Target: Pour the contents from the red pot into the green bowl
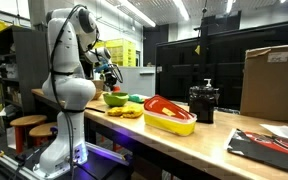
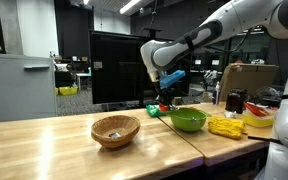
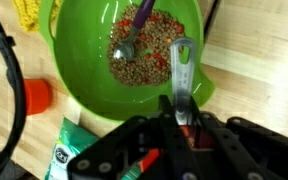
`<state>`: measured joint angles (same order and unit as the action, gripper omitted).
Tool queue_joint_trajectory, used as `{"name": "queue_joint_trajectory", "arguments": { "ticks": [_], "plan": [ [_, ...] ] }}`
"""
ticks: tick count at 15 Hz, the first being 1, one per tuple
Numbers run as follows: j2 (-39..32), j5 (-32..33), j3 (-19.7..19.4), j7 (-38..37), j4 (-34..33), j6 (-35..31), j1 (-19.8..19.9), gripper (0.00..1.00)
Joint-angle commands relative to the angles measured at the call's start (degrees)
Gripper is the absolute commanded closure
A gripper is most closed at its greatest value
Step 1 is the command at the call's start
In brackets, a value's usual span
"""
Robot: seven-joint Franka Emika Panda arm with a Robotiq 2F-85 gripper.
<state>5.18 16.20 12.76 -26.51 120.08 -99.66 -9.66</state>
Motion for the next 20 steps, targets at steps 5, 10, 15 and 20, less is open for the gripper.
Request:
{"name": "queue_joint_trajectory", "arguments": {
  "ticks": [5,10,15,20],
  "plan": [
    [18.9,-15.4,-5.4,14.4,19.9,-22.3,0.4,0.96],
    [30.4,-28.0,-11.2,28.6,29.6,-29.4,-1.7,0.96],
    [40.1,-40.2,-20.0,42.1,32.5,-23.6,-4.5,0.96],
    [47.7,-51.4,-27.5,50.3,37.0,-19.1,-4.4,0.96]
  ]
}}
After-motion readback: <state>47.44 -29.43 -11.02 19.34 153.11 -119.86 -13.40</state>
